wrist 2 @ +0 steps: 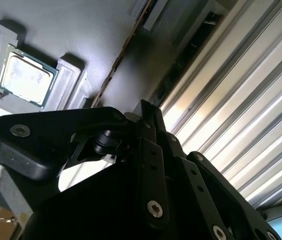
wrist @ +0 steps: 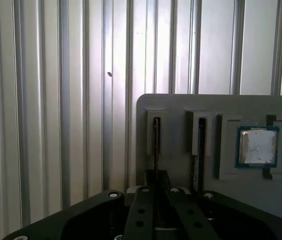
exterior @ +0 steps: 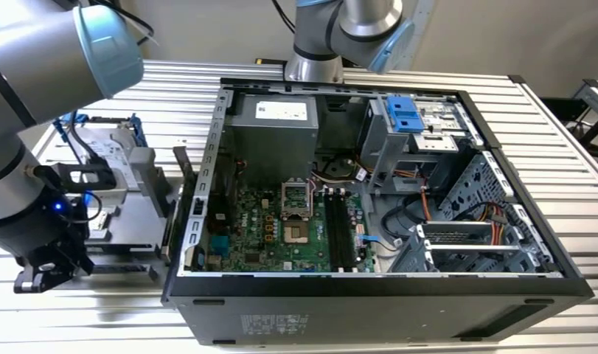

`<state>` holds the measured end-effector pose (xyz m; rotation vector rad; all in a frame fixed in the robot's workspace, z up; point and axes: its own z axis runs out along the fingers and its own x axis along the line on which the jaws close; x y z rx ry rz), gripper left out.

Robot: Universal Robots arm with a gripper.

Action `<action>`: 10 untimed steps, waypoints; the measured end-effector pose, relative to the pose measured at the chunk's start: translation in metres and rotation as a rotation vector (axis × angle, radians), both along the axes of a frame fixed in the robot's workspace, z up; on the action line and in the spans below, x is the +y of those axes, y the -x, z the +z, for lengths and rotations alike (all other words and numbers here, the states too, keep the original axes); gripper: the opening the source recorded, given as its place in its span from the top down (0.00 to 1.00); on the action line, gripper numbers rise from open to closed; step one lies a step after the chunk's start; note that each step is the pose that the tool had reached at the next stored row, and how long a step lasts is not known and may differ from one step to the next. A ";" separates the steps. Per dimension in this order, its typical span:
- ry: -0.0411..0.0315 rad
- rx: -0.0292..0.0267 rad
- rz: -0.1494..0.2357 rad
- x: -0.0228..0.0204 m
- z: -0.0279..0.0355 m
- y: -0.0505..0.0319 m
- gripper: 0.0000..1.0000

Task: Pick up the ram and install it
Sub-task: 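Pick up the ram and move it above insertion slot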

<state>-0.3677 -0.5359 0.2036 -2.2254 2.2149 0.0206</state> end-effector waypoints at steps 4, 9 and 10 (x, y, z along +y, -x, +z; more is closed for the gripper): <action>0.0001 0.0001 -0.001 0.0000 0.0027 0.0000 1.00; -0.0002 -0.0001 -0.001 0.0000 0.0068 0.0000 1.00; -0.0001 -0.0001 -0.001 0.0000 0.0075 0.0000 1.00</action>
